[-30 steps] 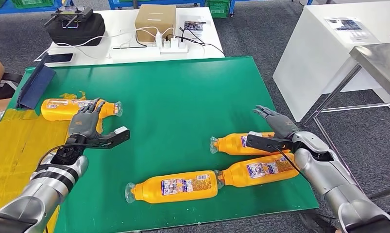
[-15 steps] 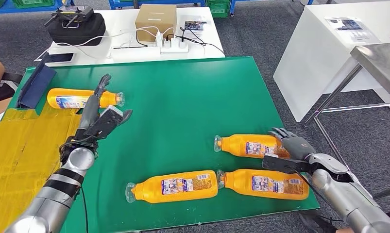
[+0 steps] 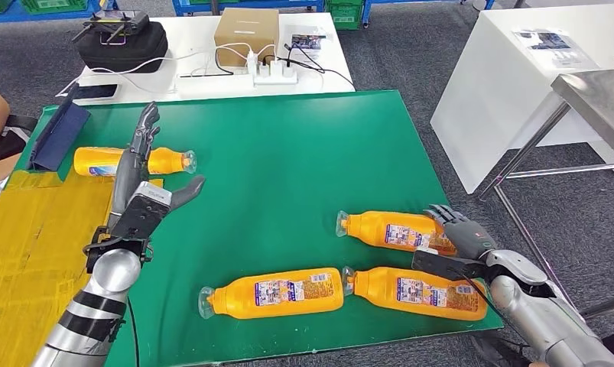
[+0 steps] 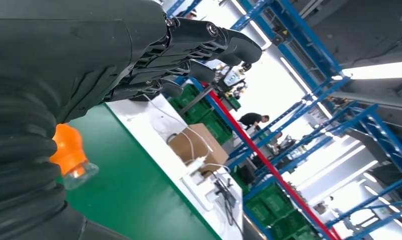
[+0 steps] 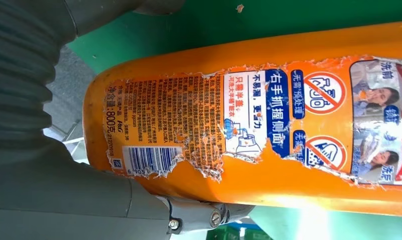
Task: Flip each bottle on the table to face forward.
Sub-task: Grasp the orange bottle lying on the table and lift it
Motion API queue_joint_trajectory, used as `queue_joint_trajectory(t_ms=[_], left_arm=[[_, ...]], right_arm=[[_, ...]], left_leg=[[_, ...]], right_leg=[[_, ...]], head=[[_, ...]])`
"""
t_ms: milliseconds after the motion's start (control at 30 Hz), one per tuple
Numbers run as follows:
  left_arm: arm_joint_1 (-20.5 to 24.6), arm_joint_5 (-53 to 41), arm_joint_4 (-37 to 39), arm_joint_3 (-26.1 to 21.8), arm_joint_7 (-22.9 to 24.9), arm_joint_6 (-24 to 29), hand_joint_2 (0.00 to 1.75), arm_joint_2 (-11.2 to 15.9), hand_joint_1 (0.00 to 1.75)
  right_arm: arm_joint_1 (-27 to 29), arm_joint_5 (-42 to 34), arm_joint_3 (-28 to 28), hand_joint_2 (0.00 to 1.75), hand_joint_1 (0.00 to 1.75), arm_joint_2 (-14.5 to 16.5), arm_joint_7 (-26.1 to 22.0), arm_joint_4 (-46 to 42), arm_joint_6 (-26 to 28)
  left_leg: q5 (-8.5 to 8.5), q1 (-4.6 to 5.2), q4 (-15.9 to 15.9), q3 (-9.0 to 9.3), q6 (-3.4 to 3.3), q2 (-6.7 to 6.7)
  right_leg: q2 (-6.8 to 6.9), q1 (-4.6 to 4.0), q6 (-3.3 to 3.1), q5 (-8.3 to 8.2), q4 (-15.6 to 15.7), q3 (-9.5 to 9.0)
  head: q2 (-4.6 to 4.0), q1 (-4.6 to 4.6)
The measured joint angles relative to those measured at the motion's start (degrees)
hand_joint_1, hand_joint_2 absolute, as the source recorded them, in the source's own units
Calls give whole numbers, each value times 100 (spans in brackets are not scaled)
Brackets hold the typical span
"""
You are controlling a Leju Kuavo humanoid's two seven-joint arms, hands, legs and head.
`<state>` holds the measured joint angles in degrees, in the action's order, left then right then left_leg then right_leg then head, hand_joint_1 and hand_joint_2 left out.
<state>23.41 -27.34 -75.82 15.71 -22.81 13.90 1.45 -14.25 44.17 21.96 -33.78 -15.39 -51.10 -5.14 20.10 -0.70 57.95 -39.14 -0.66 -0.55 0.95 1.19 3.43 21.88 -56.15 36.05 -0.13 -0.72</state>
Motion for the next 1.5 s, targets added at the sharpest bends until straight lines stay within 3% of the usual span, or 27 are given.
queue_joint_trajectory(t_ms=[1200,1333,1500], left_arm=[[-181,0,-367,96,2,7,175,-1,0],[-205,44,-384,103,-22,-37,175,-3,0],[-611,204,-813,198,-89,-248,175,-82,0]], right_arm=[[108,48,-131,175,0,69,45,-105,33],[89,249,-115,175,170,97,211,-91,135],[-400,2509,195,175,169,819,1780,640,950]], left_leg=[[-1,0,0,8,-1,2],[0,-1,-1,7,0,3],[32,-3,-4,50,23,83]], right_leg=[[-2,0,0,-1,0,-4],[-3,-1,0,-1,-1,-10],[-89,-4,-8,-3,4,-7]], head=[[0,0],[0,-1],[0,1]])
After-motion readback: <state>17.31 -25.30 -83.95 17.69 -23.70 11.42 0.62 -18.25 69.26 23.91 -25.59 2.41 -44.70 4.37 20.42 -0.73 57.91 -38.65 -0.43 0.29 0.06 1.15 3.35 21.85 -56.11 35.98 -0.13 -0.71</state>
